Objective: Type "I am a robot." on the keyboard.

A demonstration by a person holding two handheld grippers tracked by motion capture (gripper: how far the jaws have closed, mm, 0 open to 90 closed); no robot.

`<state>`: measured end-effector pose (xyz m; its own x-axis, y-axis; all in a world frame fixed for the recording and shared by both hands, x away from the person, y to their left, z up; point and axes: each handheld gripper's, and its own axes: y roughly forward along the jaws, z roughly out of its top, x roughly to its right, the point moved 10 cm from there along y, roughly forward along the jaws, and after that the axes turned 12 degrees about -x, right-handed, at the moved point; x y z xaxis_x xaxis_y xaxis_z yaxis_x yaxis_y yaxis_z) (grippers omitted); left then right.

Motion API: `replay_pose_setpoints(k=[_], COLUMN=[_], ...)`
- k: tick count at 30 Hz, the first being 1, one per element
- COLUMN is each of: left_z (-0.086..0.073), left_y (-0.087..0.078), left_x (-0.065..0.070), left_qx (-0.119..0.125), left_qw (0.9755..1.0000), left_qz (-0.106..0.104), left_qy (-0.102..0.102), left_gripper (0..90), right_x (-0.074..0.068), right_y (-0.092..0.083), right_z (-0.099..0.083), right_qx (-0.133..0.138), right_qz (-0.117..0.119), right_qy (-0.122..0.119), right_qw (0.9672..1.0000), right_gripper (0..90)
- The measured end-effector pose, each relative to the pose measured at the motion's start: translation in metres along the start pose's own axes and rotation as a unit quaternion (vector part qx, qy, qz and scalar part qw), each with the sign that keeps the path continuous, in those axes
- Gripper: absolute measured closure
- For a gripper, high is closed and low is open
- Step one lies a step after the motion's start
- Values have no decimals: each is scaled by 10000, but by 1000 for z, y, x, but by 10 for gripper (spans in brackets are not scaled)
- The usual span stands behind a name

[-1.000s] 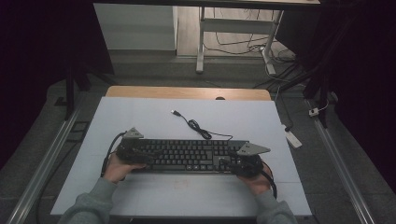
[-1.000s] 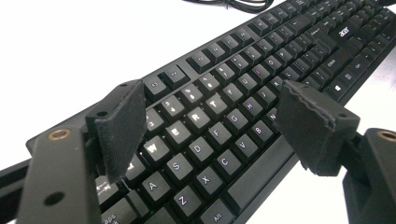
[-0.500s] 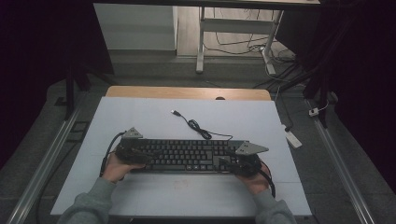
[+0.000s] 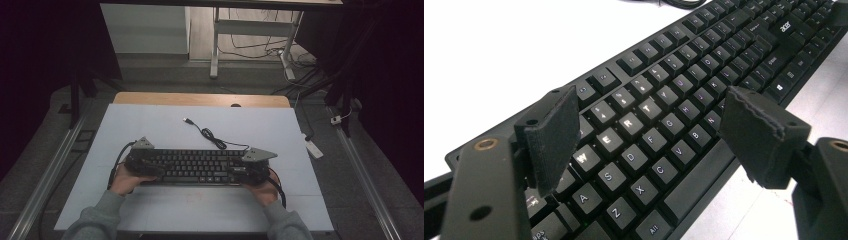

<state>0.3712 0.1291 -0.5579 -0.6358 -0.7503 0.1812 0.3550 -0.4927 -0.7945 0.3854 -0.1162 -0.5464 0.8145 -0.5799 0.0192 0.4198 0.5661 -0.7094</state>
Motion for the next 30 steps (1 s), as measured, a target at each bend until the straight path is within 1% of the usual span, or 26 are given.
replay_pose_setpoints(k=[4,7,13,17,18,23,25,30], left_z=[0,0,0,-1,-1,0,0,0], left_y=[1,1,1,1,1,1,1,2], left_x=[0,0,0,0,0,1,1,0], left_qx=[-30,-32,-28,-37,-36,-28,-33,-39], left_qw=[10000,10000,10000,10000,10000,10000,10000,10000], left_qz=[7,5,10,21,19,14,21,29], left_qy=[10,11,15,22,26,43,48,53], left_gripper=[243,243,243,243,243,242,242,243], right_x=[-4,-6,-7,-8,-8,-9,-10,-14], right_y=[5,9,15,19,21,27,29,34], right_z=[7,11,17,21,23,27,28,28], right_qx=[-2,27,41,-15,26,-43,-84,-185], right_qz=[22,93,93,83,94,90,105,196], right_qy=[2,11,49,33,46,18,26,-43], right_qw=[10000,10000,9999,10000,9999,9999,9999,9996], right_gripper=[559,561,568,573,574,591,617,800])
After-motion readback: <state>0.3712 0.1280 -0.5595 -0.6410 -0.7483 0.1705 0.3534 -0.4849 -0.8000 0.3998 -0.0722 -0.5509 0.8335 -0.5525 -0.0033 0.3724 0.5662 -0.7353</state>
